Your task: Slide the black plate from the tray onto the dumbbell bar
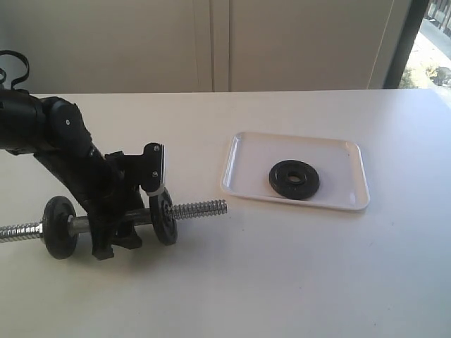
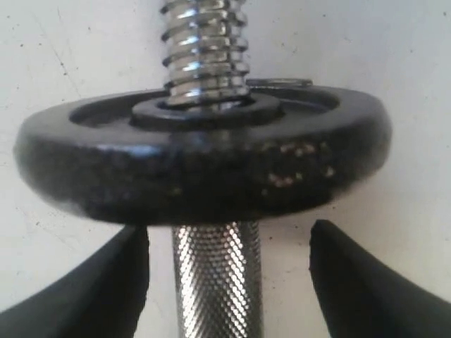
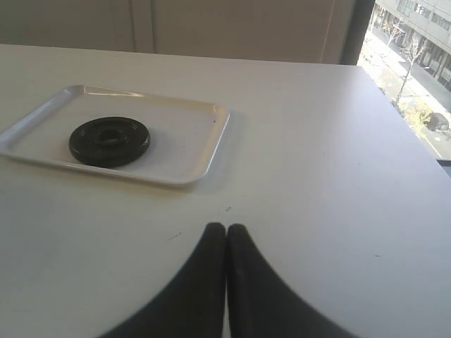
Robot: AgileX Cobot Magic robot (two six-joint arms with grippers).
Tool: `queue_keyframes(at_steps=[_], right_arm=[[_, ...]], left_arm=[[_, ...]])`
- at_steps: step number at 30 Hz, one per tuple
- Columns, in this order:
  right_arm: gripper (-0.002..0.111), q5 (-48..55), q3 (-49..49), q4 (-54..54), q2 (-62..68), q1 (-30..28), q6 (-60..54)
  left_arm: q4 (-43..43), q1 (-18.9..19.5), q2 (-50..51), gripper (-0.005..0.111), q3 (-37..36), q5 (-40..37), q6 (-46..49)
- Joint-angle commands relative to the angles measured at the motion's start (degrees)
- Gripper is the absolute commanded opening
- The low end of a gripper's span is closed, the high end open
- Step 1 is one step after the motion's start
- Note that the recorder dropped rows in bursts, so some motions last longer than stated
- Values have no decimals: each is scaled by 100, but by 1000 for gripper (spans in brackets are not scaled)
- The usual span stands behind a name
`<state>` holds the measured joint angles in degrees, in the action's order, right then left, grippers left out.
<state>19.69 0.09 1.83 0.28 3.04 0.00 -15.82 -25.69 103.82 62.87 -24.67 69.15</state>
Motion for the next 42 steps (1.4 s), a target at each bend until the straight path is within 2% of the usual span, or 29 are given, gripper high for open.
queue_keyframes(at_steps=[1, 6, 11, 38, 42], right_arm=[[0, -42, -9, 11, -28, -11, 0], [0, -42, -9, 11, -28, -11, 0], [0, -42, -9, 11, -28, -11, 151], [0, -42, -9, 11, -28, -11, 127], [0, -42, -9, 11, -28, -11, 135]], left_arm=[[88, -18, -18, 68, -21, -228, -21], [240, 34, -29, 68, -21, -327, -218], [328, 240, -114, 68, -21, -350, -468], [-43, 240, 0, 67, -21, -314, -235], [-43, 240, 25, 60, -21, -314, -235]])
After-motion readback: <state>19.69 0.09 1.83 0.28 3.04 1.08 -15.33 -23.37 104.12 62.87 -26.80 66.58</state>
